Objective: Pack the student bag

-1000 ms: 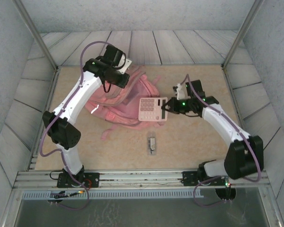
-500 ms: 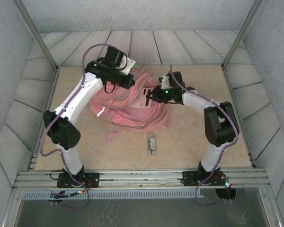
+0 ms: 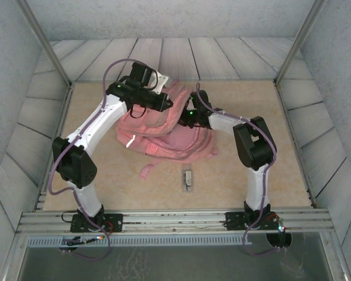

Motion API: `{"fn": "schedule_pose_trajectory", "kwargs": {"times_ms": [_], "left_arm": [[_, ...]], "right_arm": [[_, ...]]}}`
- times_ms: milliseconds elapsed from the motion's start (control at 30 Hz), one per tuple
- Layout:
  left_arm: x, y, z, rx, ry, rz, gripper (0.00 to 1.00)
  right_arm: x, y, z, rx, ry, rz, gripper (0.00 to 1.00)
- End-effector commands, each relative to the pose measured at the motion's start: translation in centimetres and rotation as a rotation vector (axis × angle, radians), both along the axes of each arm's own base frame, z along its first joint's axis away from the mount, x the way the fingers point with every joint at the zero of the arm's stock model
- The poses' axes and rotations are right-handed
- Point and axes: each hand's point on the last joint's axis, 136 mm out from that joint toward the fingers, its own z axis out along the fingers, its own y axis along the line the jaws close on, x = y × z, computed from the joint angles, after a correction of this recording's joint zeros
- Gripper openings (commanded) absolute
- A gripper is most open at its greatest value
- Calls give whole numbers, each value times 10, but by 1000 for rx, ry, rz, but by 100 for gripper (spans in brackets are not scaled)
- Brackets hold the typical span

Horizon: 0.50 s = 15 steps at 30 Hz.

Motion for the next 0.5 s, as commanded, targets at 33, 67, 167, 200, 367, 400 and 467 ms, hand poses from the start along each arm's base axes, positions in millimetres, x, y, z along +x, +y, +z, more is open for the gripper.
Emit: {"fn": "schedule_pose_trajectory", "kwargs": {"times_ms": [33, 67, 167, 200, 367, 400, 467], "left_arm": [[-4, -17, 56, -168, -133, -65, 0], [-4, -19, 56, -178, -128, -69, 0], [-3, -21, 51, -191, -116, -67, 0], [-3, -21, 51, -193, -117, -65, 0], [0, -19, 39, -171, -109, -53, 0], [0, -18, 37, -165, -106, -52, 0], [0, -18, 32, -154, -102, -52, 0]], "right_arm": [[16, 2, -3, 13, -15, -83, 0], [18, 1, -2, 17, -20, -97, 0], [24, -1, -1, 14, -30, -124, 0], [24, -1, -1, 15, -30, -123, 1], [11, 2, 12, 42, -56, -54, 22], [5, -1, 16, 39, -62, -40, 27], [-5, -15, 23, 23, -80, -37, 34]]}}
